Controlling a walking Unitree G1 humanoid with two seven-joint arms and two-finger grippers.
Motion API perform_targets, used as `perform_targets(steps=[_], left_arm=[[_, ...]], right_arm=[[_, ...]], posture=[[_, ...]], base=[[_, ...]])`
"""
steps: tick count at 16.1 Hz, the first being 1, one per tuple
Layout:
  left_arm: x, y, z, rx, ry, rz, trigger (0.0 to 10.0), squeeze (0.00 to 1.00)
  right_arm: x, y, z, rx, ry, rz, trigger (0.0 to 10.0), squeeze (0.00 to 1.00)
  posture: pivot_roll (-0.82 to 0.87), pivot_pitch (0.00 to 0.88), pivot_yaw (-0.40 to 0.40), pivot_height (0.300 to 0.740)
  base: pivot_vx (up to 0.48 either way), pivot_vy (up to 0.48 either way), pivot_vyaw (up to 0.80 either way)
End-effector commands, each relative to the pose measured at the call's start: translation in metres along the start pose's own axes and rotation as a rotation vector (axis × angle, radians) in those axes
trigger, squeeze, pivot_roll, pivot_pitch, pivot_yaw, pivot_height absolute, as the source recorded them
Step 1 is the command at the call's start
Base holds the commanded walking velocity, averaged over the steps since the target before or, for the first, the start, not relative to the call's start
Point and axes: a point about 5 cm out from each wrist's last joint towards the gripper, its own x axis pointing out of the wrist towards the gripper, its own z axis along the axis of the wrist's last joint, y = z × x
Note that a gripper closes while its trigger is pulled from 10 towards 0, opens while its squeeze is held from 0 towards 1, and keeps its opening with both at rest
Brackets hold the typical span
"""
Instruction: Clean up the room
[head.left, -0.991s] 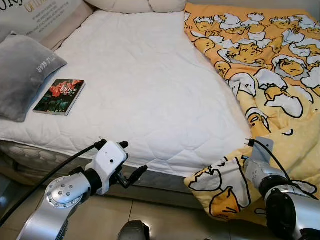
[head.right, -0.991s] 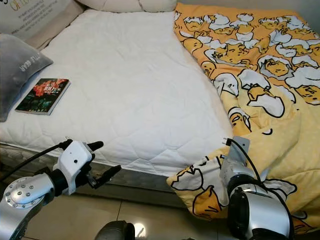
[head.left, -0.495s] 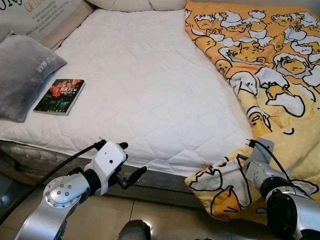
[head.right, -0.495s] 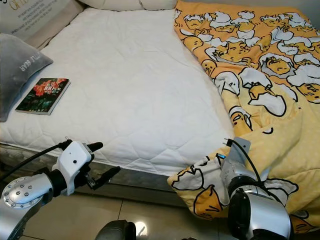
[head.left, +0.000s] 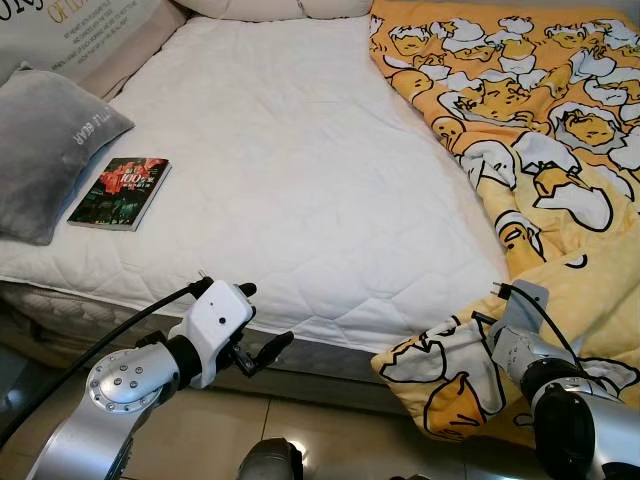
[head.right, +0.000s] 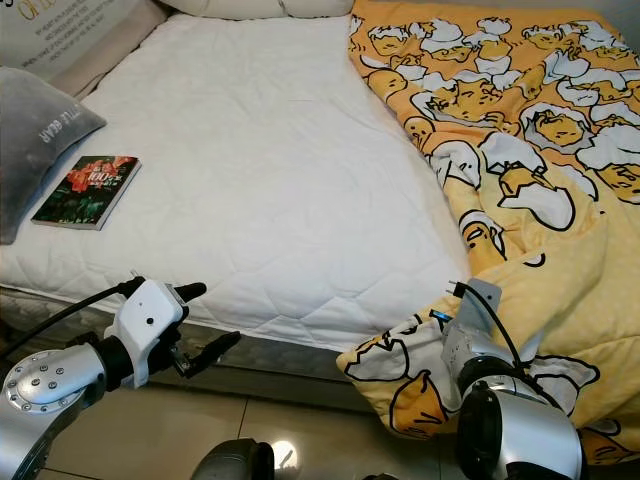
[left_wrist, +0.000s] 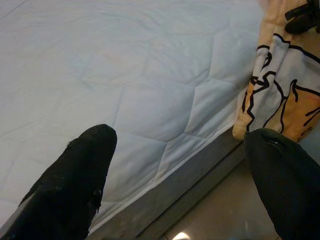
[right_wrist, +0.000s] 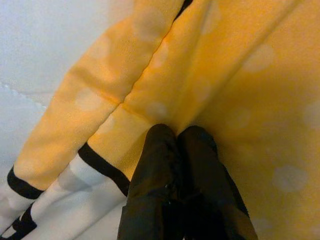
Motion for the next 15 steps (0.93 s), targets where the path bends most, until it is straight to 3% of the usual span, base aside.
perform_targets(steps=[1, 4, 6, 8, 11, 12, 14, 15], left_arm=[[0.0, 0.002, 0.003, 0.014, -0.008, -0.004, 10.0, 0.0], [0.005, 0.004, 0.005, 0.012, -0.03, 0.014, 10.0, 0.0], [0.007, 0.005, 0.005, 0.005, -0.042, 0.023, 10.0, 0.0], [0.011, 0.0, 0.005, -0.005, -0.052, 0.005, 10.0, 0.0], [0.017, -0.004, 0.004, -0.013, -0.065, -0.008, 10.0, 0.0], [0.018, -0.004, 0.004, -0.014, -0.069, -0.009, 10.0, 0.0], [0.02, -0.005, 0.003, -0.016, -0.076, -0.003, 10.0, 0.0], [0.021, -0.005, 0.002, -0.023, -0.08, 0.012, 10.0, 0.0]], right_arm=[[0.0, 0.0, -0.008, 0.015, 0.018, 0.021, 0.0, 0.0], [0.0, 0.008, -0.007, 0.049, 0.01, 0.154, 0.0, 0.0], [-0.002, 0.018, -0.009, -0.04, 0.003, 0.297, 0.0, 0.0], [-0.009, 0.033, -0.024, -0.352, -0.004, 0.592, 0.0, 0.0], [-0.024, 0.034, -0.05, -0.663, 0.021, 0.972, 0.0, 0.0], [-0.026, 0.033, -0.056, -0.707, 0.033, 1.019, 0.0, 0.0], [-0.026, 0.033, -0.052, -0.707, -0.027, 0.965, 0.2, 0.0], [-0.024, 0.035, -0.044, -0.663, -0.086, 0.906, 7.9, 0.0]], posture=[[0.43, 0.075, 0.05, 0.74], [0.38, 0.038, 0.033, 0.74], [0.34, 0.024, 0.033, 0.74], [0.31, 0.009, 0.036, 0.74], [0.28, 0.0, 0.037, 0.74], [0.27, 0.0, 0.035, 0.74], [0.26, 0.0, 0.031, 0.74], [0.24, 0.0, 0.026, 0.74]], base=[[0.0, 0.0, 0.0], [0.0, 0.0, 0.0], [0.0, 0.0, 0.0], [0.0, 0.0, 0.0], [0.0, 0.0, 0.0], [0.0, 0.0, 0.0], [0.0, 0.0, 0.0], [0.0, 0.0, 0.0]])
